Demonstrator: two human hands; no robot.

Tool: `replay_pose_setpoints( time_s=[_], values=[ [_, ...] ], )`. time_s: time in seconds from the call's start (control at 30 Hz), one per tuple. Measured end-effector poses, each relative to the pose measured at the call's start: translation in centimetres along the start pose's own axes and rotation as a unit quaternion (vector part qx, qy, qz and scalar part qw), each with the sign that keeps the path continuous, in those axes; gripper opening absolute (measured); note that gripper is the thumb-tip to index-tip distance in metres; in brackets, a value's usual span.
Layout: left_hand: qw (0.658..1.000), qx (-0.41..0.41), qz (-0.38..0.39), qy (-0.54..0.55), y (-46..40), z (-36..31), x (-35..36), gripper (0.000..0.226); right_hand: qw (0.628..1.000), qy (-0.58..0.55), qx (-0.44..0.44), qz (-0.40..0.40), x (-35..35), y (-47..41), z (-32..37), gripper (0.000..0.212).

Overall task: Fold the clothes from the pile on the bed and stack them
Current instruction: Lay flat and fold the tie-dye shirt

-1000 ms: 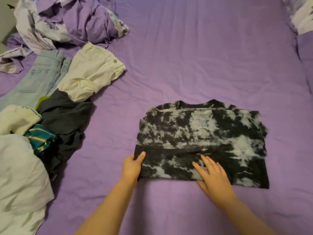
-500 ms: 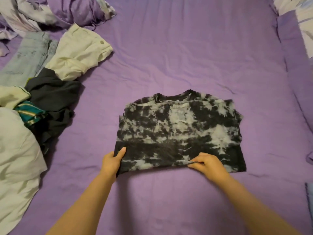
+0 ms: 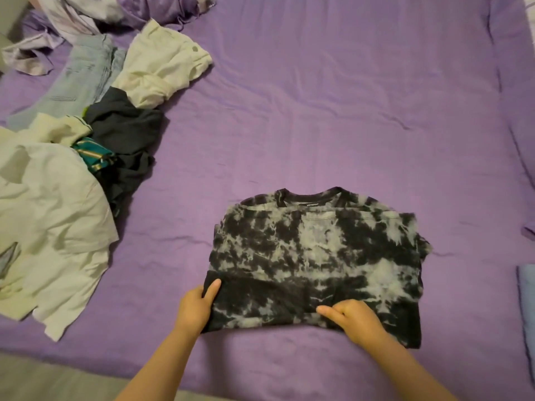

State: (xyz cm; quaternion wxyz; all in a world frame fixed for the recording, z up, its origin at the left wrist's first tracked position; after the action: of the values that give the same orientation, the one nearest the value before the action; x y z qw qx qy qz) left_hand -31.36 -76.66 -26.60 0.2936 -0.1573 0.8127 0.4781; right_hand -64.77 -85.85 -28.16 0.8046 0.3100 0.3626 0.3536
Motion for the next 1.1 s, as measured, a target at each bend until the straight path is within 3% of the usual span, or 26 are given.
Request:
replay_pose_setpoints(
  time_s=[0.13, 0.27, 0.43, 0.5, 0.63, 0.73, 0.87, 1.1],
  values=[
    [0.999, 0.016, 0.018, -0.039, 1.0, 2.5, 0.5, 0.050, 0.999, -0.011, 0.036, 0.016, 3.3, 1.9, -1.8, 0.060],
    [0.999, 0.016, 0.032, -0.036, 1.7, 4.1, 0.9, 0.049, 0.998, 0.000, 0.061, -0.020, 4.5, 2.8, -1.6, 0.059],
    [0.998, 0.048, 0.044, -0.004, 1.9, 3.9, 1.2, 0.027, 0.980, 0.137, -0.055, -0.135, 4.0, 0.9, 4.3, 0.045],
    [0.997, 0.062, 0.042, -0.020, 1.9, 3.8, 1.1, 0.022, 0.970, 0.197, -0.081, -0.119, 5.3, -0.9, 7.1, 0.053],
    [0.998, 0.047, 0.047, -0.014, 2.0, 4.6, 0.7, 0.017, 0.973, 0.219, -0.045, -0.063, 6.5, -5.5, 11.7, 0.064],
    [0.996, 0.024, 0.065, 0.048, 2.0, 5.4, 0.9, 0.015, 0.967, 0.222, -0.094, -0.084, 6.5, -8.0, 17.9, 0.061],
    [0.983, -0.004, 0.086, 0.163, 2.2, 5.5, 0.6, 0.019, 0.979, 0.138, -0.140, -0.060, 9.1, -9.9, 23.9, 0.061],
    [0.920, -0.068, 0.164, 0.350, 3.7, 5.2, 1.5, 0.013, 0.970, 0.206, -0.006, -0.131, 10.8, -11.8, 24.6, 0.100]
  ],
)
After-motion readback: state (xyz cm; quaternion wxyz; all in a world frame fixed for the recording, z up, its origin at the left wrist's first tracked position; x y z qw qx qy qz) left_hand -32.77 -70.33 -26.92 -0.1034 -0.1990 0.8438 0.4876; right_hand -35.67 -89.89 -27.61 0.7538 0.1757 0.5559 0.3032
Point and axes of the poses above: each hand's wrist, its own y-axis away from the middle knuckle, its own x-axis out of the palm, z = x × y, the point moved 10 cm from there along -y, towards the middle knuckle, and after that the axes turned 9 degrees about -y, right-handed, at the moved point
